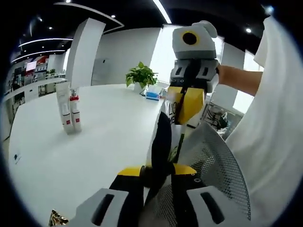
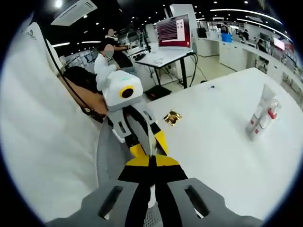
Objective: Arrange the skincare products in the storage area until every visible bottle or jar stands upright without overlapping.
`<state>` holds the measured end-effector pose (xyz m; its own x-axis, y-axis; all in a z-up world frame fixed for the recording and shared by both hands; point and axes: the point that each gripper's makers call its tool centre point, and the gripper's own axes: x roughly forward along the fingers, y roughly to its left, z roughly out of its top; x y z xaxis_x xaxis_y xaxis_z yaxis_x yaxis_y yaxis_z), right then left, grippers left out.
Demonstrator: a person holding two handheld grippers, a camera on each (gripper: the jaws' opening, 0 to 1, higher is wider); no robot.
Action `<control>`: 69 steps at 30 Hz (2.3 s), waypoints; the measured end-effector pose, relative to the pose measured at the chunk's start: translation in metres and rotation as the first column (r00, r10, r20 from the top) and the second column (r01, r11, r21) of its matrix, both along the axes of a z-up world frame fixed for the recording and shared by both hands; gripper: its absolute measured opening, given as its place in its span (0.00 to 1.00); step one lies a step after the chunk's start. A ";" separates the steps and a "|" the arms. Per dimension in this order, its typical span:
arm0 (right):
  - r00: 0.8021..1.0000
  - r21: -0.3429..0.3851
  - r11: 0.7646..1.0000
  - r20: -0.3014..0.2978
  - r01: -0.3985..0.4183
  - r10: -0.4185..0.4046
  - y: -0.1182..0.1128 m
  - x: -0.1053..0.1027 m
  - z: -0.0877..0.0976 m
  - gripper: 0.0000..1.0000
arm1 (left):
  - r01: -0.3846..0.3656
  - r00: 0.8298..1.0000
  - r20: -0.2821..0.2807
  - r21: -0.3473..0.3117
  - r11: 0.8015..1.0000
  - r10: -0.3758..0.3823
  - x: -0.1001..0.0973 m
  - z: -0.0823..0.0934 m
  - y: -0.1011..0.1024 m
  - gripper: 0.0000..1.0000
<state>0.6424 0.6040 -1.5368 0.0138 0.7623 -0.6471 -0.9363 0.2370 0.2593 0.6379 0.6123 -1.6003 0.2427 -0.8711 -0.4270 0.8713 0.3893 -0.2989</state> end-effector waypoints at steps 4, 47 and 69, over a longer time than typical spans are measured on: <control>1.000 0.010 1.000 -0.018 0.024 -0.023 -0.004 0.001 0.001 0.00 | 0.001 0.999 -0.046 -0.012 1.000 -0.002 -0.002 0.001 0.001 0.11; 0.848 0.393 0.795 -0.460 0.461 -0.264 0.009 0.018 0.001 0.18 | -0.120 0.924 -0.373 -0.501 0.857 -0.089 0.004 0.072 0.025 0.00; 0.666 0.427 0.628 -0.717 0.651 -0.204 0.017 0.031 0.020 0.00 | -0.163 0.902 -0.426 -0.490 0.856 -0.072 0.011 0.063 0.022 0.13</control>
<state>0.6738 0.6206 -1.5173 0.2703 0.9619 -0.0412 -0.3752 0.1446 0.9156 0.6490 0.6342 -1.5369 0.1901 -0.9818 -0.0014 0.6030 0.1179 -0.7890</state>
